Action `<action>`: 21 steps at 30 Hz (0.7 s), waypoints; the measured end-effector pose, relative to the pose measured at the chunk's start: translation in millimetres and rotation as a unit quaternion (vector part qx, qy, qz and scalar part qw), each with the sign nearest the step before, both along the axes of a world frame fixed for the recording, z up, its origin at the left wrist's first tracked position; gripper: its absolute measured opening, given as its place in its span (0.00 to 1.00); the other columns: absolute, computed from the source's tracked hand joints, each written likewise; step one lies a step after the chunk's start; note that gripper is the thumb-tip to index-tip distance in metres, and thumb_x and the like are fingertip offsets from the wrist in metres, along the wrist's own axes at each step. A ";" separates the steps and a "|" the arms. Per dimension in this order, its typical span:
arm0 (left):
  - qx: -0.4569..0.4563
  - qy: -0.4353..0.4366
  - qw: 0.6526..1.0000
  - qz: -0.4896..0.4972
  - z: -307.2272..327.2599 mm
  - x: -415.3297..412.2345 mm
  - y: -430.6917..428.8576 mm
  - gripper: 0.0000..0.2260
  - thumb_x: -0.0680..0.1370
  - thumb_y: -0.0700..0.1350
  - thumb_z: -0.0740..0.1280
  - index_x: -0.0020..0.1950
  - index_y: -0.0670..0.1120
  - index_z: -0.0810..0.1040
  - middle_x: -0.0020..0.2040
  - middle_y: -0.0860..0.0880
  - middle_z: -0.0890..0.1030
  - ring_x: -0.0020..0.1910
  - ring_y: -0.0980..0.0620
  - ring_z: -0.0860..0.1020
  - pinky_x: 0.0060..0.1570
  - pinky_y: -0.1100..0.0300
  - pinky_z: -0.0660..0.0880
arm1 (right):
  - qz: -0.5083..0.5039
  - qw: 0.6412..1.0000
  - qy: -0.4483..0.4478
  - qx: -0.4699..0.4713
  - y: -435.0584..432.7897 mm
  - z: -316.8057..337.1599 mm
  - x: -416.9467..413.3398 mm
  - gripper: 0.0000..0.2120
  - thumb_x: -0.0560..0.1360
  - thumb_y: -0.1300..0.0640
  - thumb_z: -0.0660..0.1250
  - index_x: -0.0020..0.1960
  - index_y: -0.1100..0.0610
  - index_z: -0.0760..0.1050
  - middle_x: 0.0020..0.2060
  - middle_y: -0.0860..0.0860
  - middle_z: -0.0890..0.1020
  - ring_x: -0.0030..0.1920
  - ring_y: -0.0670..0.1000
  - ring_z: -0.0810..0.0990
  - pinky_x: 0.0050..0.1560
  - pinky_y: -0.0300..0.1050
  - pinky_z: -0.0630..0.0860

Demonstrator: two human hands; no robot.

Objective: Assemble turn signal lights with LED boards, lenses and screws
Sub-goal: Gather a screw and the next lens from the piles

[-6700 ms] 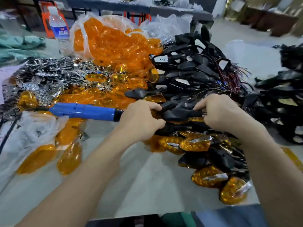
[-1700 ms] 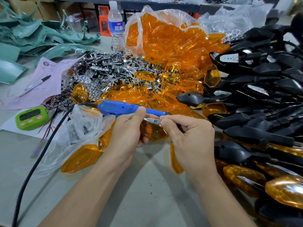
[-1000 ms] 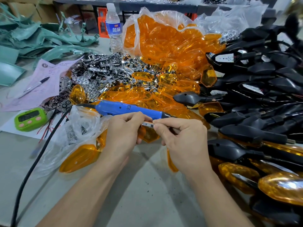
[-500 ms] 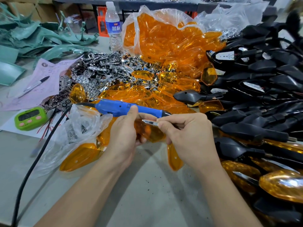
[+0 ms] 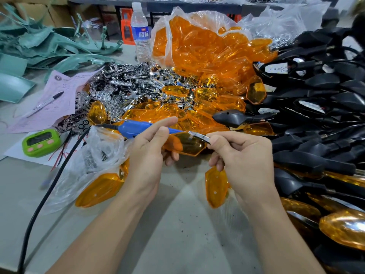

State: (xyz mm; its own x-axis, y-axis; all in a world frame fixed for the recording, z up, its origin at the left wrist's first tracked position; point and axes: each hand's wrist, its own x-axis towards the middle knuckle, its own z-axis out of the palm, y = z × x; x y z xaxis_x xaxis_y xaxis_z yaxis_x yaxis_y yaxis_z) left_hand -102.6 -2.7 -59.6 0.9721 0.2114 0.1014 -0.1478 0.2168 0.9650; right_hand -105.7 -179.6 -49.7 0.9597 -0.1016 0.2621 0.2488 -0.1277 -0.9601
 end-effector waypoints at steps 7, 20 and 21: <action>0.005 0.004 1.000 0.001 -0.7 2.3 2.6 0.10 0.85 0.43 0.63 0.61 0.50 0.84 0.33 0.46 0.82 0.28 0.55 0.76 0.25 0.67 0.68 | -0.003 0.999 -0.032 -0.016 2.4 0.3 -2.3 0.07 0.80 0.58 0.72 0.49 0.49 0.88 0.31 0.50 0.84 0.30 0.49 0.81 0.32 0.40 0.77; 0.026 0.008 0.999 -0.025 2.8 -1.9 -2.0 0.16 0.85 0.39 0.64 0.52 0.57 0.88 0.31 0.47 0.80 0.28 0.56 0.74 0.28 0.69 0.69 | -0.055 0.992 -0.071 -0.089 11.8 -1.5 -8.5 0.07 0.76 0.57 0.75 0.50 0.45 0.88 0.38 0.40 0.87 0.40 0.45 0.86 0.43 0.44 0.84; 0.020 0.011 0.999 -0.028 3.0 -1.6 -2.6 0.16 0.85 0.39 0.64 0.51 0.57 0.88 0.31 0.47 0.79 0.28 0.55 0.74 0.28 0.69 0.69 | -0.065 0.990 -0.079 -0.096 12.8 -1.7 -9.5 0.06 0.76 0.56 0.75 0.50 0.46 0.88 0.38 0.39 0.87 0.40 0.45 0.86 0.43 0.45 0.85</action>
